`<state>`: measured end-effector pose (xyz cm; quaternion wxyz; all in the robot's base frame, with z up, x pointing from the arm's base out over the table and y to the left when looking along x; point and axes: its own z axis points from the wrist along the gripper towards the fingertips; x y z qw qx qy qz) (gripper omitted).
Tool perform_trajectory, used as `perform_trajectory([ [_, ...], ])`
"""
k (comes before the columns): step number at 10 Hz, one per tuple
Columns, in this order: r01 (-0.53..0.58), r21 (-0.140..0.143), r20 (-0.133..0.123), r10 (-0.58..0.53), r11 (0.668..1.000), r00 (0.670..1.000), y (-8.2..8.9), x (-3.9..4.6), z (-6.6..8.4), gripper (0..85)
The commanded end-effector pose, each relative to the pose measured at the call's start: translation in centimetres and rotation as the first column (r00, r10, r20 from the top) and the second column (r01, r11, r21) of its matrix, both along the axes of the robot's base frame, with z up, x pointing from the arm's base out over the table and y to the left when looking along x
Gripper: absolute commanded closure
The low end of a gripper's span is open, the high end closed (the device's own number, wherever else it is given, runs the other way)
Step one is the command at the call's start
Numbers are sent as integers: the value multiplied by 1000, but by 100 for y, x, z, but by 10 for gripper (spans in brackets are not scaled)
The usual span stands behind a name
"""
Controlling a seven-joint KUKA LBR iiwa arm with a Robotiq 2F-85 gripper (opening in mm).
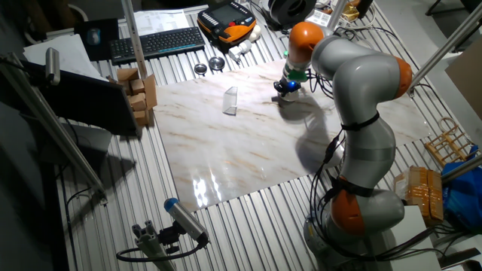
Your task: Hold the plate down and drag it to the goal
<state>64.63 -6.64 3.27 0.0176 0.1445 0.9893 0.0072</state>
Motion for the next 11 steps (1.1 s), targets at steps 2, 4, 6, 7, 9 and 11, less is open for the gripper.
perform_trajectory([
  [2,-2,14,-3,2,1000,1000,0,1,1,850],
  [4,-9,37,-18,9,999,1000,10,10,-9,850],
  [6,-36,42,-6,36,998,999,28,26,-11,850],
  [7,-42,42,-5,42,998,999,38,32,-7,850],
  [9,-53,51,-7,53,997,999,53,40,12,850],
  [11,-68,66,-6,69,996,998,92,46,-19,850],
])
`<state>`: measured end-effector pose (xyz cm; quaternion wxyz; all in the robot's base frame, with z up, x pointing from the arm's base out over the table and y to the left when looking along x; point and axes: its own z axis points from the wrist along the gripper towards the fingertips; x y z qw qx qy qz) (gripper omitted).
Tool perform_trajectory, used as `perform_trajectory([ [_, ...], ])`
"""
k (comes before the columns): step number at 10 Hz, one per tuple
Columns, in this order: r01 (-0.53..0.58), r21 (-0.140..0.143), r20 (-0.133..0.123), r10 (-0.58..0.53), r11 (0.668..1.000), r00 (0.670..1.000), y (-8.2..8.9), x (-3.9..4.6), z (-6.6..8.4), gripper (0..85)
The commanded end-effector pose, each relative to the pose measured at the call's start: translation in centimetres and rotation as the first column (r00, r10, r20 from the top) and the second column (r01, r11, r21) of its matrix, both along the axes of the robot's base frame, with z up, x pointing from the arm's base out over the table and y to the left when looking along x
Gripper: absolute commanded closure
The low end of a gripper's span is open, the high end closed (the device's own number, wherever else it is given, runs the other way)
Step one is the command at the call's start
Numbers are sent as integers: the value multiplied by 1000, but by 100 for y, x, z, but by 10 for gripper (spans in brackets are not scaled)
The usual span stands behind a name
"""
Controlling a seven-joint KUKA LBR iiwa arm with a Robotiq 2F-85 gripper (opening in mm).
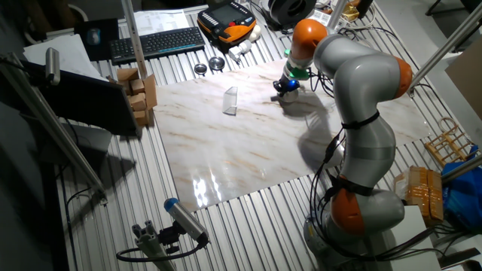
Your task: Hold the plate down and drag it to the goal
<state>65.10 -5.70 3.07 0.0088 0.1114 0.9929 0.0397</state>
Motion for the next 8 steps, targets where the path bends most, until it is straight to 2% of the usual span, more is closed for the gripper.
perform_trajectory([
  [1,-1,3,0,1,1000,1000,19,5,-6,850],
  [3,1,15,0,-1,1000,1000,73,-1,-2,850],
  [6,-1,14,-9,2,1000,1000,143,-9,61,850],
  [8,-2,23,-14,2,1000,1000,198,-9,36,850],
])
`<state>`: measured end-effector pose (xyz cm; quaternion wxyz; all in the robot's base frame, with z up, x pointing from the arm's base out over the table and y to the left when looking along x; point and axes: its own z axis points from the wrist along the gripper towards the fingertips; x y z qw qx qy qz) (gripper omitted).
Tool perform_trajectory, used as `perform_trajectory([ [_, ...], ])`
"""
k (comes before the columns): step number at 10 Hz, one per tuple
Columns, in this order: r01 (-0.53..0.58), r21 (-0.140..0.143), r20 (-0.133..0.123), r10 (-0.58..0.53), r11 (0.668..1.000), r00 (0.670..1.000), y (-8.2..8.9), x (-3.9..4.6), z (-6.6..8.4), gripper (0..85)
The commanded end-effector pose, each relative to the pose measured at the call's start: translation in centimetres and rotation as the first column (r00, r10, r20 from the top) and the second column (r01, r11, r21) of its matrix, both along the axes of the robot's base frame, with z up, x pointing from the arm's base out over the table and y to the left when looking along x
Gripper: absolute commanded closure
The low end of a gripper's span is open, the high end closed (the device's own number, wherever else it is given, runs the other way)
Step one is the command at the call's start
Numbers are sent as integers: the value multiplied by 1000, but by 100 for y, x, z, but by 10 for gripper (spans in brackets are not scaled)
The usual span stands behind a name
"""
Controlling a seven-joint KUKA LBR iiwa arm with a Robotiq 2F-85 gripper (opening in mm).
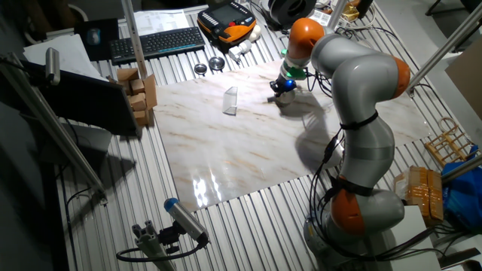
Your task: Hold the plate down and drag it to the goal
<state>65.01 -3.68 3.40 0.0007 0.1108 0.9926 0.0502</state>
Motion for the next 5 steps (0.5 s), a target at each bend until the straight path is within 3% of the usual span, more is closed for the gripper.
perform_trajectory([
  [1,0,2,0,0,1000,1000,16,1,-11,850],
  [5,4,8,-4,-4,1000,1000,136,-16,-12,850],
])
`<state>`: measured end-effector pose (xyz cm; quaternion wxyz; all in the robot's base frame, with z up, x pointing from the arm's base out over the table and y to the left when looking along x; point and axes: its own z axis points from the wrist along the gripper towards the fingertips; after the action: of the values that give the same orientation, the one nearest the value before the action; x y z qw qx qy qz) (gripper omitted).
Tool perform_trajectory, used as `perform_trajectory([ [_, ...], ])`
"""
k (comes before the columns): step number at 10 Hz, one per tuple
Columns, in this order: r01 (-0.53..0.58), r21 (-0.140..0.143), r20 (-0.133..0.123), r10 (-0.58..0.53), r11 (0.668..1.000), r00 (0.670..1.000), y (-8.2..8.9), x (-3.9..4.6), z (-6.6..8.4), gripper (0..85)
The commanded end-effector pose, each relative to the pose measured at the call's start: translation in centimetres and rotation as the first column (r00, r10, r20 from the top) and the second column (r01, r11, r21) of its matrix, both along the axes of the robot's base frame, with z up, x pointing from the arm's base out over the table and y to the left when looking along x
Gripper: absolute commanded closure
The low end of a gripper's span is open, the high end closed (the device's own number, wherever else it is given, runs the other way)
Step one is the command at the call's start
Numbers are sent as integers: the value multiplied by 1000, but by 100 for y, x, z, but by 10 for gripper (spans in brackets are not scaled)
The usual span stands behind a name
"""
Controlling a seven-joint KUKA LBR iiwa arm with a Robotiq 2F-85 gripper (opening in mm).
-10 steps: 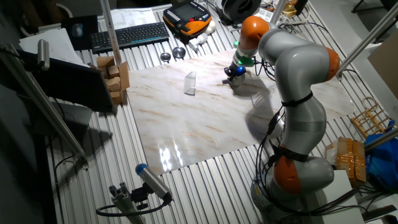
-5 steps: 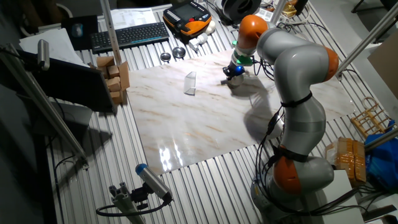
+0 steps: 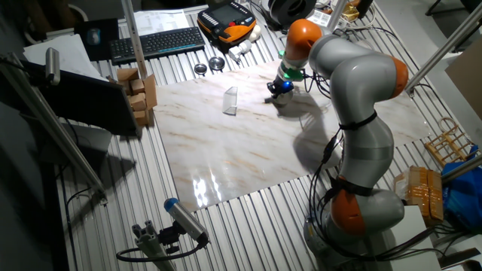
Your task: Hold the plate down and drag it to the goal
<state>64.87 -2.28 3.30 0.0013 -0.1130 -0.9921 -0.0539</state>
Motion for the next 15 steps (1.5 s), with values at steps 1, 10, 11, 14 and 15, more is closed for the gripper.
perform_trajectory([
  [1,1,0,-2,-1,1000,1000,20,1,7,850],
  [10,20,21,-17,-19,1000,1000,248,-7,29,850],
  [11,23,23,-17,-22,999,1000,284,-10,20,850],
  [14,29,26,-20,-28,999,999,356,-10,30,850],
  [15,32,26,-23,-31,999,999,380,-14,37,850],
])
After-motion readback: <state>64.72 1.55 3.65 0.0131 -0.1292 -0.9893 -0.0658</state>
